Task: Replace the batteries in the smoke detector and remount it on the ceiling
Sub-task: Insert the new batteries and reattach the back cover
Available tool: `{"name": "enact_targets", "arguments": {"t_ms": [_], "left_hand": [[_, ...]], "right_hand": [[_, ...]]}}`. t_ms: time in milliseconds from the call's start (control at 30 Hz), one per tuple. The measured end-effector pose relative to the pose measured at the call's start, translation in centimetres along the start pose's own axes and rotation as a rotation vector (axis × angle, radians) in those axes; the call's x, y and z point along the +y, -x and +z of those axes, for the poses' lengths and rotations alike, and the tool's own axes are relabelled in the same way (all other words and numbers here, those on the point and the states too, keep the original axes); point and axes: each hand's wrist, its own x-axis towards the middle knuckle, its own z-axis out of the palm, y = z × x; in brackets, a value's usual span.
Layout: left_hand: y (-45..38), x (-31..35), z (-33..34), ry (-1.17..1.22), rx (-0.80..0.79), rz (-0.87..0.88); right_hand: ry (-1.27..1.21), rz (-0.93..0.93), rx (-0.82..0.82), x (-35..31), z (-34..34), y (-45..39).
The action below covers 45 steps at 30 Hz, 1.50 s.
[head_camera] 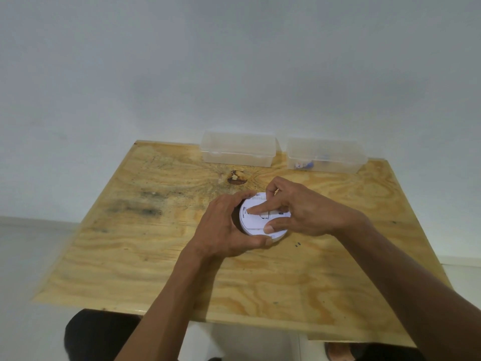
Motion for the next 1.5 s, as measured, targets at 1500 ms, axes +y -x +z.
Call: {"name": "enact_targets", "arguments": {"t_ms": [1500], "left_hand": [[2.9, 1.7, -1.1, 0.269, -0.038, -0.029]], "right_hand": [[0.127, 0.241, 0.376, -3.2, 4.6, 3.3]]}}
